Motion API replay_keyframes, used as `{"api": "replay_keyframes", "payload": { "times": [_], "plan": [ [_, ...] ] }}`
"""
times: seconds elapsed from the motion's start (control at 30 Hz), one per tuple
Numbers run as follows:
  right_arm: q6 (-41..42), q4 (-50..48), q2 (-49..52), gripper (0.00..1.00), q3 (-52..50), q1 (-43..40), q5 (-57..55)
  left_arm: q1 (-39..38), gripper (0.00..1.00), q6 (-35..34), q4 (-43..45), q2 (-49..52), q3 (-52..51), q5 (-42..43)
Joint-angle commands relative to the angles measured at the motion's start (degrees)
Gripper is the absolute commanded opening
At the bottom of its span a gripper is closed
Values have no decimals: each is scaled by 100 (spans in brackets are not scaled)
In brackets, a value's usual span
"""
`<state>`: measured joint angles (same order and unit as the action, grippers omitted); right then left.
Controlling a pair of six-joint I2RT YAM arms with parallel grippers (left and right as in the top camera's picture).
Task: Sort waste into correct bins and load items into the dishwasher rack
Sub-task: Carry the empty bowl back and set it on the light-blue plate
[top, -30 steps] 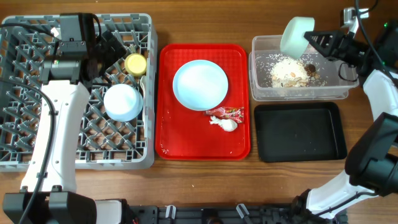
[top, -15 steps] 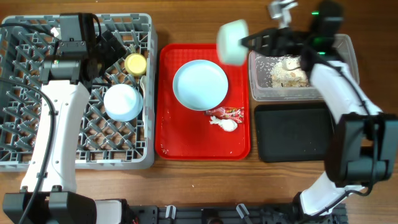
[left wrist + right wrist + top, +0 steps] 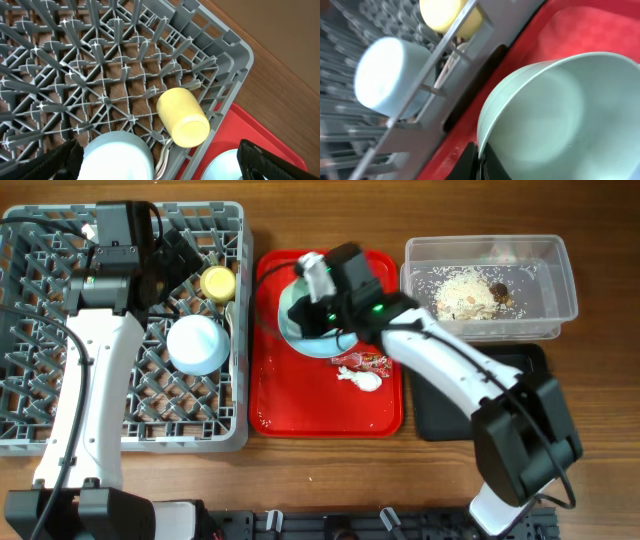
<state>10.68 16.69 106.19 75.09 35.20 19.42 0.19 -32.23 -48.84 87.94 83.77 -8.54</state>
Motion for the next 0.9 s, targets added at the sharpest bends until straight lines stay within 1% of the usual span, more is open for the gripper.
{"api": "replay_keyframes", "payload": {
  "times": [0.0,0.23,0.33,0.47,0.53,0.6,0.63,0.73,0.8,0.87],
  "plan": [
    [-479,39,48,9,20,280,-1598,26,100,48,11,-50,68,-33],
    [-621,125,48,10,20,304,-1727,26,100,48,11,-50,68,-33],
    [-903,216,26,17,22,295,-1727,26,100,48,13,-50,68,-33],
    [-973,1051,-339,21,42,286,-1722,26,100,48,11,-50,68,-33],
    [-1252,1720,-601,27,42,282,-1725,26,100,48,11,-50,68,-33],
    [-1368,2413,-778,48,42,282,-1722,26,100,48,11,-50,68,-33],
    [-1370,2651,-807,52,42,282,-1727,26,100,48,11,-50,68,-33],
    [-1366,3639,-772,54,-37,245,-1727,26,100,48,11,-50,68,-33],
    [-1370,3657,-772,54,-291,234,-1759,26,100,48,11,-50,68,-33],
    [-1362,3405,-745,54,-658,232,-1926,26,100,48,11,-50,68,-33]
  ]
}}
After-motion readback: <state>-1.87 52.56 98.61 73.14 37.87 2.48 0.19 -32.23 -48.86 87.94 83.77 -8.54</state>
